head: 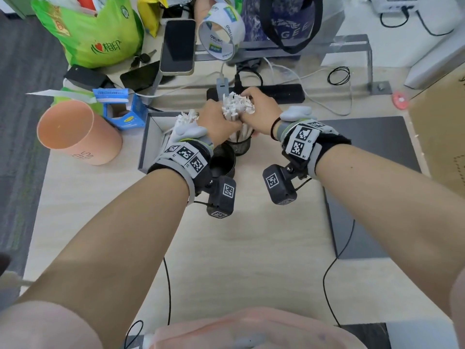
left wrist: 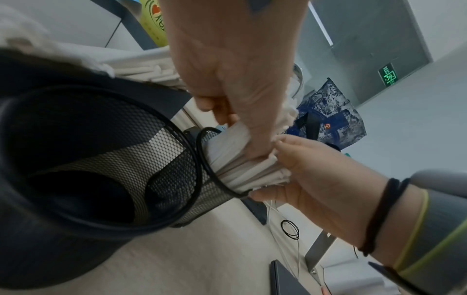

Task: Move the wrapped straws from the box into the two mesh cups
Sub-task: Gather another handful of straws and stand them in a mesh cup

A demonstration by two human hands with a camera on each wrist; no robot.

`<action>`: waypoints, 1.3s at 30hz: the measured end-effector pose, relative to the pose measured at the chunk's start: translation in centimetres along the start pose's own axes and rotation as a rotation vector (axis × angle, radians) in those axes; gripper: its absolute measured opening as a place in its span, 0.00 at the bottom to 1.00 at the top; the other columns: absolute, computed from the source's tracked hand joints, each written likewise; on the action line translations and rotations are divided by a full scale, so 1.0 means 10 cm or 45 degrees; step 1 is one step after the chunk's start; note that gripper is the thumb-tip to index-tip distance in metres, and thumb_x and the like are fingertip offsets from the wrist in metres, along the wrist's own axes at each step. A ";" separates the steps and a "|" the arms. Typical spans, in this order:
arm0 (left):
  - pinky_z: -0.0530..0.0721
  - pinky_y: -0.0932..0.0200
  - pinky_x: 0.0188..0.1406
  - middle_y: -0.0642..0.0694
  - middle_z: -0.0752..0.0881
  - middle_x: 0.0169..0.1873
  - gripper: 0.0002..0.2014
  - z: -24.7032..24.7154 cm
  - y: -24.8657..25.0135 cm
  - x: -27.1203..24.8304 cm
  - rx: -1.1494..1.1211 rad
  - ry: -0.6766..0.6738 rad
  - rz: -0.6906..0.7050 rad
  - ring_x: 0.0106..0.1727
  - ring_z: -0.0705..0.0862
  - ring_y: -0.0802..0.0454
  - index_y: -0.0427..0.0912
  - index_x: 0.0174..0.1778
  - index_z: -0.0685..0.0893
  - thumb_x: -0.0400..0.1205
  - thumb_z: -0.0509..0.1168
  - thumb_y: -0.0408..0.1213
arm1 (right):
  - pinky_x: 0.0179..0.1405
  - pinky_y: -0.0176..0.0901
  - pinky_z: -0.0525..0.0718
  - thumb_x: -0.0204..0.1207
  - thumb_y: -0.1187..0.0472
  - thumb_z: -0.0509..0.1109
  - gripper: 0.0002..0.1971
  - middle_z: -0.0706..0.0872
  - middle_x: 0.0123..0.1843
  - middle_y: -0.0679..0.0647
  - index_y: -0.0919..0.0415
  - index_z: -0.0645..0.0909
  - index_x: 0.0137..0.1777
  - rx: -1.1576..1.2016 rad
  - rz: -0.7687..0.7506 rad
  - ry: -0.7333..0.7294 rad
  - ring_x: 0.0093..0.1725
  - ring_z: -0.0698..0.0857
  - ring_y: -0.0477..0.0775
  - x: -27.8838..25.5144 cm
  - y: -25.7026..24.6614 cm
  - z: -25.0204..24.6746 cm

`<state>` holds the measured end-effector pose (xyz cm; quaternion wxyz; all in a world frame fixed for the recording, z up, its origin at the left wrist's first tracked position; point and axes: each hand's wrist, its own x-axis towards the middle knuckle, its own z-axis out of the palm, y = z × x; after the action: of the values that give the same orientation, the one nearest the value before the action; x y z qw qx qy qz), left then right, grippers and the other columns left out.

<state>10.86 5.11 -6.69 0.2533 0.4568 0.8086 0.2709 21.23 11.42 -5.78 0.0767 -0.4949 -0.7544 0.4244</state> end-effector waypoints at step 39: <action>0.69 0.52 0.70 0.40 0.75 0.73 0.30 -0.03 -0.39 -0.17 0.239 0.382 0.224 0.71 0.74 0.41 0.39 0.77 0.68 0.77 0.60 0.39 | 0.22 0.42 0.79 0.80 0.65 0.51 0.16 0.86 0.34 0.59 0.61 0.70 0.66 0.252 0.276 -0.117 0.23 0.80 0.54 -0.17 0.25 0.33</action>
<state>9.07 1.86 -8.84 0.0616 0.5017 0.8160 0.2804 22.01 8.62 -9.11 0.0444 -0.5436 -0.6537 0.5247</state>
